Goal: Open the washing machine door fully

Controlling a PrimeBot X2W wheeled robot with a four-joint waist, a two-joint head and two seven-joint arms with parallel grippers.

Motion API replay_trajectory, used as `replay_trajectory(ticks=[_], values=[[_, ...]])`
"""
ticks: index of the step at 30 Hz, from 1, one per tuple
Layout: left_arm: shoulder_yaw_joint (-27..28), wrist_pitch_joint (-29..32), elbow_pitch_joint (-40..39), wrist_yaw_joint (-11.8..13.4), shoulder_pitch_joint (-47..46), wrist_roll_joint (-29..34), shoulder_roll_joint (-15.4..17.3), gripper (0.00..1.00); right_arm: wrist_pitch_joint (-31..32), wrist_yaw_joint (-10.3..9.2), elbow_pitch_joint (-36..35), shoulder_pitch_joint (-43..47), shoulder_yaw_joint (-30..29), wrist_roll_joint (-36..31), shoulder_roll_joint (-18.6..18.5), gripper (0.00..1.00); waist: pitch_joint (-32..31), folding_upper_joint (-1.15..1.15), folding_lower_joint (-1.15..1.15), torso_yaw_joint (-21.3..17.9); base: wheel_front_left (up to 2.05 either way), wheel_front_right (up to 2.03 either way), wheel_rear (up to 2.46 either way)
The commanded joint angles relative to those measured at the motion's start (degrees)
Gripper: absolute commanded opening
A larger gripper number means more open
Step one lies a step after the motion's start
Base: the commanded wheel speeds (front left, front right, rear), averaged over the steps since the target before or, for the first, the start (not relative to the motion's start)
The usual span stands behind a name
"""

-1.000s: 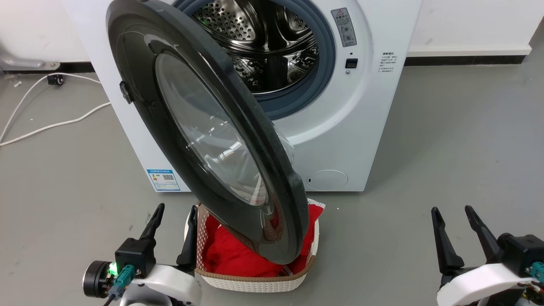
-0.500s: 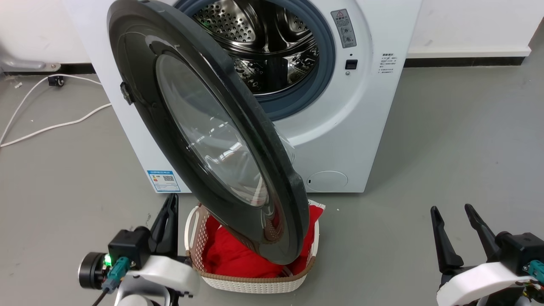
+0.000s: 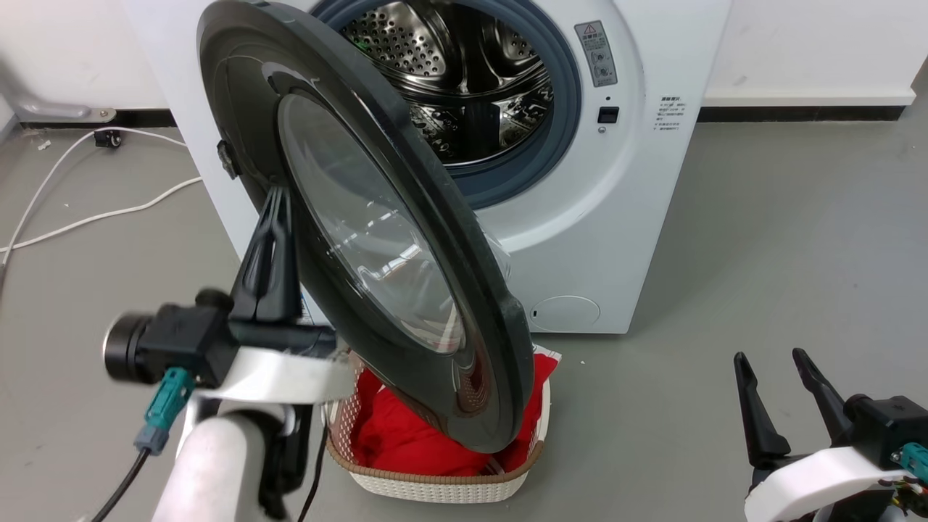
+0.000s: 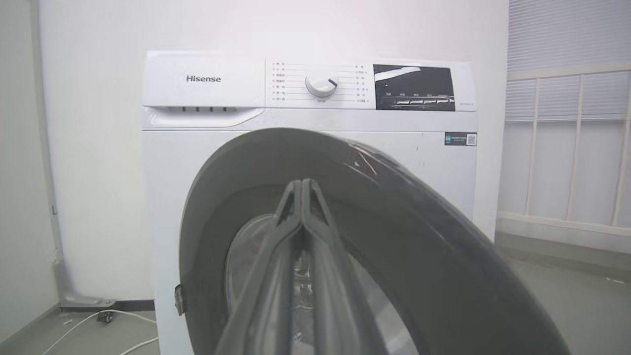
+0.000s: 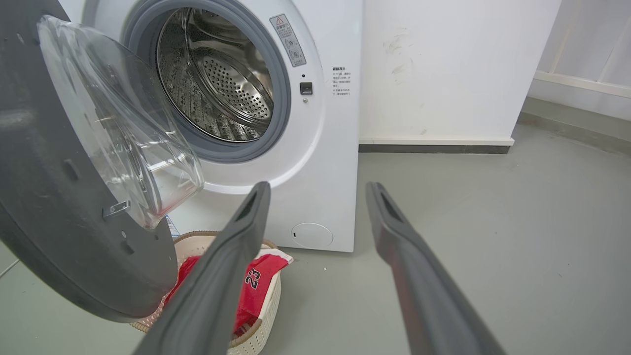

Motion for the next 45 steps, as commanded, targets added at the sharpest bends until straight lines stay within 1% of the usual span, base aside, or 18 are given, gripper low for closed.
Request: replay_trajectory(ticks=[1,4,5,6,9,15,20,28,32,37,41,45], values=[[-1.0,0.8,-2.5,0.3,-2.0,0.6,-0.8,0.0,0.2,0.13,-0.5,0.6,-0.1,-0.2,0.3,1.0,-0.1,0.0,0.0,0.1,0.0,0.0,0.0],[-2.3,1.5,-4.8,0.4,-3.6,0.6,-1.5,0.0,0.3,0.13,-0.7,0.6,-0.2,-0.2,0.3,1.0,-0.1,0.0,0.0,0.3,0.0,0.0,0.0],[-3.5,2.2,-7.0,0.6,-5.2,0.6,-2.3,0.0,0.5,0.13,-0.7,0.6,-0.2,-0.3,0.4,1.0,-0.2,0.0,0.0,0.4,0.0,0.0,0.0],[-3.5,2.2,-7.0,0.6,-5.2,0.6,-2.3,0.0,0.5,0.13,-0.7,0.6,-0.2,-0.3,0.4,1.0,-0.2,0.0,0.0,0.4,0.0,0.0,0.0],[-5.8,3.3,-9.3,0.8,-6.8,0.3,-3.4,0.0,0.7,0.13,-0.9,0.8,-0.1,-0.2,0.5,1.0,-0.3,0.0,0.0,0.4,0.0,0.0,0.0],[-11.9,5.8,-11.8,0.5,-8.7,-1.1,-4.7,0.0,1.0,0.13,-1.0,1.0,0.0,0.0,0.6,1.0,-0.1,0.0,0.0,0.2,0.0,0.0,0.0],[-17.8,8.0,-11.9,0.2,-8.1,-3.6,-5.2,0.0,1.2,0.13,-1.1,1.1,0.0,0.2,0.7,1.0,0.2,0.0,0.0,0.0,0.0,0.0,0.0],[-26.7,11.9,-7.9,0.1,-4.0,-7.8,-5.4,0.0,1.6,0.13,-0.7,1.1,0.1,0.4,0.8,1.0,0.8,0.0,0.0,-0.4,0.0,0.0,0.0],[-31.4,13.6,-5.4,-0.8,-3.3,-9.4,-5.4,0.0,1.5,0.13,-0.4,0.7,-0.3,0.6,0.9,1.0,1.6,0.0,0.0,-0.2,0.0,0.0,0.0],[-36.4,15.4,-1.6,-0.7,-3.4,-12.0,-5.5,0.0,1.4,0.13,0.1,-0.4,-0.3,1.0,1.0,1.0,2.6,0.0,0.0,-0.5,0.0,0.0,0.0],[-37.9,16.4,2.2,0.3,-4.6,-13.3,-5.5,0.0,1.0,0.13,0.6,-1.1,0.0,1.3,1.1,1.0,3.5,0.0,0.0,-1.0,0.0,0.0,0.0],[-36.9,16.1,6.0,2.2,-5.8,-13.2,-5.4,0.0,0.7,0.13,1.2,-1.7,-0.2,1.7,1.2,1.0,4.2,0.0,0.0,-1.3,0.0,0.0,0.0]])
